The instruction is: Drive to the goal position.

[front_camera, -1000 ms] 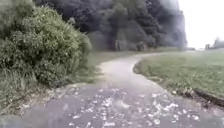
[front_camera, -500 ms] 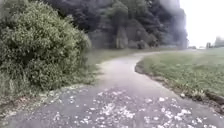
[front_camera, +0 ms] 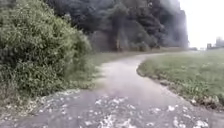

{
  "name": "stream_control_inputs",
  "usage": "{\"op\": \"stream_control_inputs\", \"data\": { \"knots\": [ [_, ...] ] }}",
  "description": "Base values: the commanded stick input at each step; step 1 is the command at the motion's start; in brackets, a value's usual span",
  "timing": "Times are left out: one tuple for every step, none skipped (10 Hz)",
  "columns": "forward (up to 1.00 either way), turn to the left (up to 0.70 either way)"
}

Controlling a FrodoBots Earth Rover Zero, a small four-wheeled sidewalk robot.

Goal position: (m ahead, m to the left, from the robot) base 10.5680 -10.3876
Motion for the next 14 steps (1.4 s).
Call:
{"op": "stream_control_inputs", "data": {
  "knots": [
    [1.00,0.00],
    [1.00,0.00],
    [1.00,0.00],
    [1.00,0.00],
    [1.00,0.00],
    [1.00,0.00],
    [1.00,0.00],
    [1.00,0.00],
    [1.00,0.00],
    [1.00,0.00],
    [1.00,0.00],
    [1.00,0.00],
    [1.00,0.00],
    [1.00,0.00]
  ]
}}
